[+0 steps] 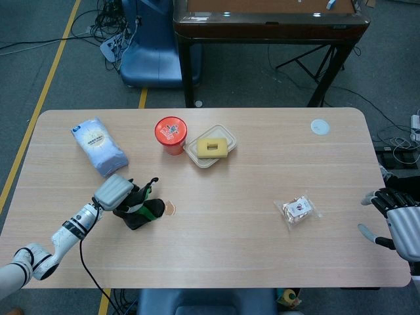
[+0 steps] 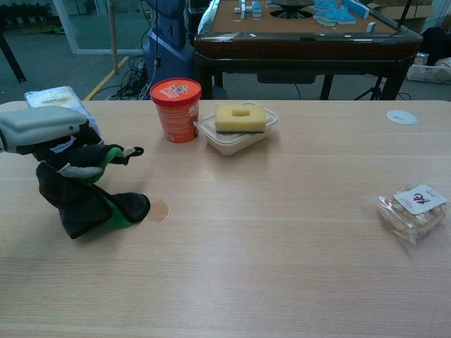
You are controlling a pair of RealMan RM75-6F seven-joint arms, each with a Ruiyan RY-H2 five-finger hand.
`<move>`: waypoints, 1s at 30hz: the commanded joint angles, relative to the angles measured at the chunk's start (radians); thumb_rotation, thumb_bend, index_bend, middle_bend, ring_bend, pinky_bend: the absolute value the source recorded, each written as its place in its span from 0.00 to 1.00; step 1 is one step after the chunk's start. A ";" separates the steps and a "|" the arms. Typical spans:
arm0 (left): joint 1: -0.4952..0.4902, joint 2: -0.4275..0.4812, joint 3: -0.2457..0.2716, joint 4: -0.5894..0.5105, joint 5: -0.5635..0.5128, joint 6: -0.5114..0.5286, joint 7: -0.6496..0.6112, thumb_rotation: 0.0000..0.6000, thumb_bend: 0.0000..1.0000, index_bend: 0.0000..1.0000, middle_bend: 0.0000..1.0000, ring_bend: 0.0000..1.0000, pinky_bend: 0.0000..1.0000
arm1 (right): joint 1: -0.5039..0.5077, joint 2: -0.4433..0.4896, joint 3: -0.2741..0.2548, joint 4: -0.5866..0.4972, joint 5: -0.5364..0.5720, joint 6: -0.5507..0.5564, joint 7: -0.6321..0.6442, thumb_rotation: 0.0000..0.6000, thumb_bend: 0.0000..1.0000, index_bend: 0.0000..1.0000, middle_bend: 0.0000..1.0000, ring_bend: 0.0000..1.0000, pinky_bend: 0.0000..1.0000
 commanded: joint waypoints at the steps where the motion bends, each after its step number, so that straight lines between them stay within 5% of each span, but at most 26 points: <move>1: -0.027 0.009 -0.027 -0.052 -0.012 -0.007 0.028 1.00 0.33 0.71 0.71 0.72 1.00 | -0.002 -0.001 0.000 0.002 0.000 0.002 0.002 1.00 0.28 0.40 0.36 0.24 0.29; 14: -0.104 -0.147 -0.040 0.048 -0.006 -0.075 0.028 1.00 0.33 0.68 0.71 0.71 1.00 | -0.010 0.000 -0.001 0.010 0.008 0.006 0.011 1.00 0.28 0.40 0.36 0.24 0.29; 30: -0.107 -0.252 0.041 0.265 0.008 -0.162 0.091 1.00 0.33 0.66 0.69 0.70 1.00 | -0.016 0.000 -0.001 0.013 0.004 0.014 0.016 1.00 0.28 0.40 0.36 0.24 0.29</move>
